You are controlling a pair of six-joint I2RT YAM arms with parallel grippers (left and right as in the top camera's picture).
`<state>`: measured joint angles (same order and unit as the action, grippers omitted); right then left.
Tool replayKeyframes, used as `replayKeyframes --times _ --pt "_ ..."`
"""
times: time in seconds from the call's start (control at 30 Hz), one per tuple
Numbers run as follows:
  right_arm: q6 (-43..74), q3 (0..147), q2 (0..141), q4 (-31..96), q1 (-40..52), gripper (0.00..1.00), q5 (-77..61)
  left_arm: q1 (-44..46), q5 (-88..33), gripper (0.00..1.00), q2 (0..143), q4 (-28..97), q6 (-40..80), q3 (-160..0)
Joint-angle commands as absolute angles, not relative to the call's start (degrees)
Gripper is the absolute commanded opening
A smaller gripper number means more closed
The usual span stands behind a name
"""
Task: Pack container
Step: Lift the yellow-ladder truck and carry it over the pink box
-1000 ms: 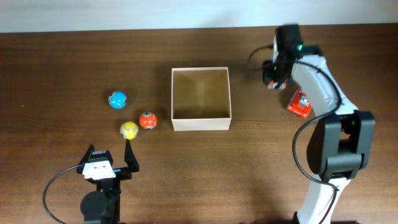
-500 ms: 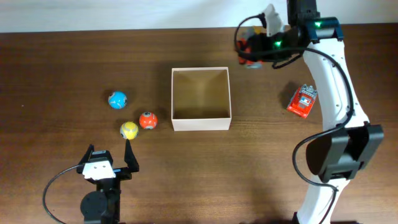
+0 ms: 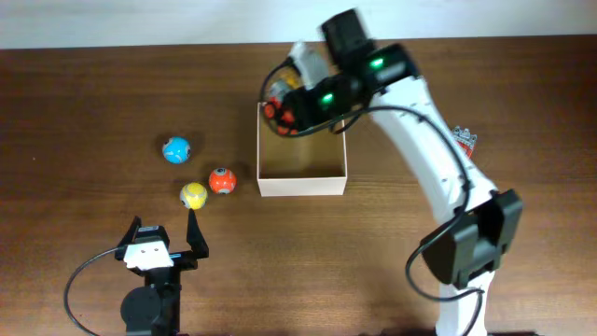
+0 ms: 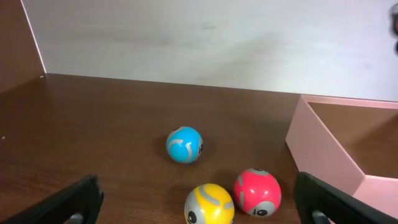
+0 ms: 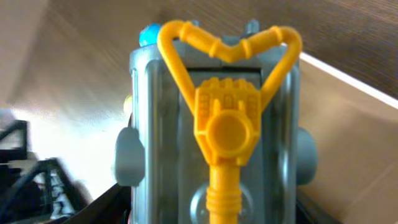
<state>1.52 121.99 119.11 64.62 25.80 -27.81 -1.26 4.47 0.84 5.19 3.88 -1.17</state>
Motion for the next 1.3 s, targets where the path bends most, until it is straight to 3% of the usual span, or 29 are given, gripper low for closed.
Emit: replayKeyframes --times 0.0,0.17,0.4,1.27 --pt "7.53 123.17 118.83 63.46 30.5 0.57 -12.43 -1.41 3.81 0.99 0.4 5.26 2.98 -0.97" --pt "17.56 123.09 121.3 62.81 35.7 0.57 1.52 -1.41 3.81 0.99 0.4 5.26 2.98 -0.97" --pt "27.92 123.07 126.13 62.35 37.45 0.57 6.74 -1.41 3.81 0.99 0.4 5.26 2.98 -0.97" --pt "29.45 123.07 133.27 53.49 37.43 0.57 12.93 -1.41 3.81 0.99 0.4 5.26 2.98 -0.97"
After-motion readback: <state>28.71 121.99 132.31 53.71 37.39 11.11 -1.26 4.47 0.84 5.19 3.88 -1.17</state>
